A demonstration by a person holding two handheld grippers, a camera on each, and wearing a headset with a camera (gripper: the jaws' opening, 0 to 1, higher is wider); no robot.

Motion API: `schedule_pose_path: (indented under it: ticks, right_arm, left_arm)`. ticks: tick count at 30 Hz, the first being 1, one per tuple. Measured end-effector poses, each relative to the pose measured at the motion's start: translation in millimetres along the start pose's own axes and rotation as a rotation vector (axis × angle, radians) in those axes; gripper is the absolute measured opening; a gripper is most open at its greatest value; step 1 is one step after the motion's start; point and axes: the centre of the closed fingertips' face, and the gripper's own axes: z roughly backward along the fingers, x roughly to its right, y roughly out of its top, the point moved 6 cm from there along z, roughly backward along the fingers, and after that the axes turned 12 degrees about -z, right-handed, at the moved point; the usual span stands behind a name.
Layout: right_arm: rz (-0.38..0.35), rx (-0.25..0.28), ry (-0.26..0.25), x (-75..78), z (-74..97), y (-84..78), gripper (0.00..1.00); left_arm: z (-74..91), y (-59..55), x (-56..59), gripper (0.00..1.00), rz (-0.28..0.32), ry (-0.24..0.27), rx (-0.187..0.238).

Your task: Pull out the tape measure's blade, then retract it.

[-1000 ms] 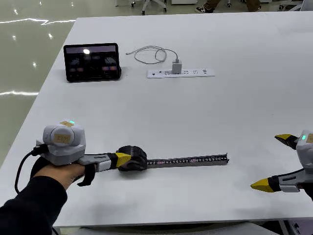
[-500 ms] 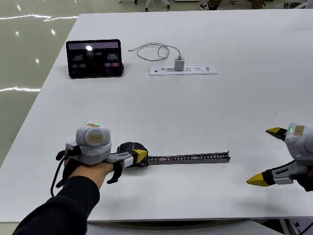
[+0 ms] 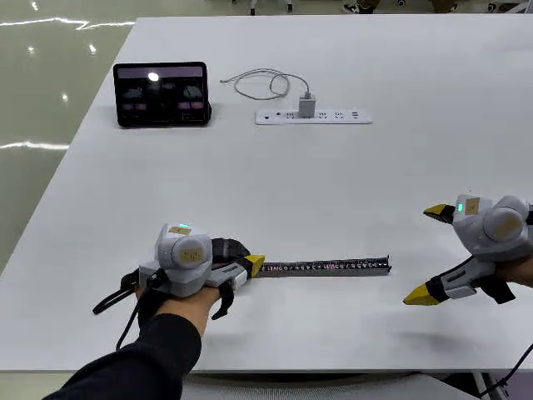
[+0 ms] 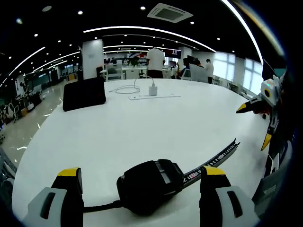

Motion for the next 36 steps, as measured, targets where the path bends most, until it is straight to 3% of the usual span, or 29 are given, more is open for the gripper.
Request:
schedule_pose_path:
  ticks: [5, 7, 8, 9, 10, 11, 16, 22, 26, 28, 32, 34, 36]
  right_arm:
    - [0.047, -0.038, 0.014, 5.2, -9.0, 3.8, 1.0]
    - [0.067, -0.05, 0.022, 6.3, -12.5, 5.4, 1.0]
    - [0.089, -0.058, 0.035, 6.6, -15.9, 6.6, 1.0]
    - [0.102, -0.053, 0.051, 6.2, -18.5, 7.8, 0.99]
    - [0.141, -0.033, 0.1, 3.3, -22.8, 10.0, 0.98]
    - [0.164, -0.031, 0.111, 3.8, -25.0, 10.0, 0.98]
    - [0.171, -0.104, 0.14, 9.4, -36.0, 1.0, 0.92]
    - [0.151, -0.148, 0.186, 11.5, -42.1, -2.5, 0.79]
    - [0.208, -0.148, 0.182, 12.4, -46.1, -1.3, 0.56]
    - [0.181, -0.151, 0.191, 9.3, -49.4, -0.5, 0.53]
    - [0.219, -0.163, 0.202, 7.9, -51.7, -0.5, 0.38]
    - [0.217, -0.164, 0.207, 7.6, -52.5, -0.6, 0.35]
    - [0.223, -0.17, 0.211, 6.8, -54.3, -2.4, 0.3]
  left_arm:
    - [-6.1, -12.1, 0.2, 1.0, 0.061, -0.014, -0.035]
    - [-5.6, -11.7, -0.1, 1.0, 0.047, -0.011, -0.031]
    - [-5.1, -6.8, -0.1, 1.0, 0.018, -0.01, 0.008]
    - [-5.3, -5.4, 0.9, 1.0, 0.009, -0.016, 0.021]
    - [-5.3, -6.6, 2.1, 1.0, 0.002, -0.013, 0.019]
    - [-6.1, -7.6, 3.0, 1.0, -0.004, -0.014, 0.018]
    - [-6.9, -6.1, 7.7, 1.0, -0.043, -0.026, 0.033]
    - [-8.3, -7.6, 8.5, 1.0, -0.041, -0.036, 0.034]
    - [-8.8, -9.3, 9.5, 1.0, -0.041, -0.043, 0.034]
    - [-9.2, -12.5, 10.8, 1.0, -0.053, -0.051, 0.019]
    - [-8.7, -12.0, 12.2, 1.0, -0.052, -0.058, 0.021]
    - [-8.9, -12.4, 12.3, 1.0, -0.059, -0.06, 0.021]
    - [-9.7, -15.3, 13.5, 1.0, -0.022, -0.073, 0.016]
